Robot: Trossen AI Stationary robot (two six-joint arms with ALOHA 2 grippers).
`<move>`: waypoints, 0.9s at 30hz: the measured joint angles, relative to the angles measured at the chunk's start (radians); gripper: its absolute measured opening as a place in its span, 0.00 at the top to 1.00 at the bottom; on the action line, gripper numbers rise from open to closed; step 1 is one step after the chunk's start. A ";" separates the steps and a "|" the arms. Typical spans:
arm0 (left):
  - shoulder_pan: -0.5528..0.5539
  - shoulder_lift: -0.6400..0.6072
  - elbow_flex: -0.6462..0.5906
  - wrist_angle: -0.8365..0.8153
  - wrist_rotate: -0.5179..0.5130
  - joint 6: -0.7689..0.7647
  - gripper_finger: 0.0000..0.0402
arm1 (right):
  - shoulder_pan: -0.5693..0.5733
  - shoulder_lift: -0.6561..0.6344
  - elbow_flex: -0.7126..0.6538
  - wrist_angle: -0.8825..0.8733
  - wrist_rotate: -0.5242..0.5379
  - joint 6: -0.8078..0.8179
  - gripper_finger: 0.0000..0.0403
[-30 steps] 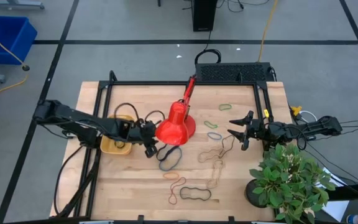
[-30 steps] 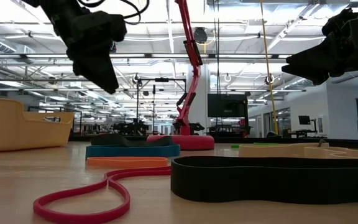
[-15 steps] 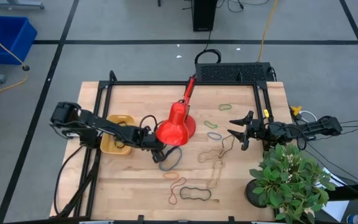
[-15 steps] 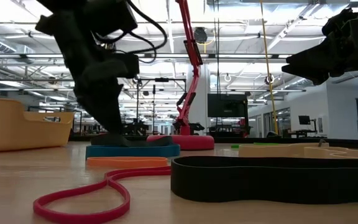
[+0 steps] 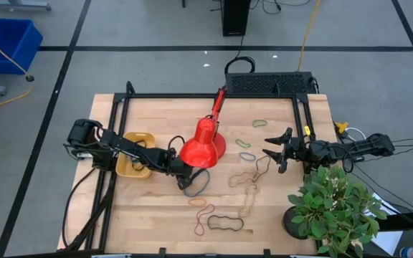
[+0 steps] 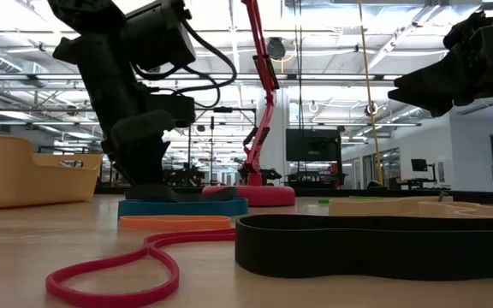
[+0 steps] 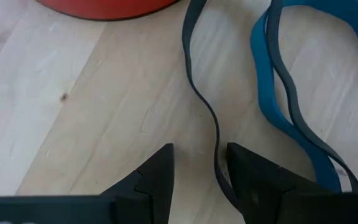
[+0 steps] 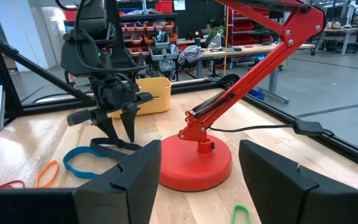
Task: Pick and place rubber bands into bin
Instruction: Put the top black rubber band into the yellow bin
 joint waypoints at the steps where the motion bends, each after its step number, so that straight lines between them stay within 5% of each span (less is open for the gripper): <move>1: 0.000 0.000 0.000 0.000 0.000 0.000 0.62 | 0.000 0.000 0.000 0.000 0.000 0.000 0.48; 13: 0.001 0.000 0.000 0.004 0.043 0.042 0.97 | 0.000 0.000 0.000 0.000 0.000 0.000 0.48; 27: 0.001 -0.140 -0.002 -0.145 0.106 0.055 0.99 | 0.000 0.001 0.000 0.000 0.000 0.000 0.48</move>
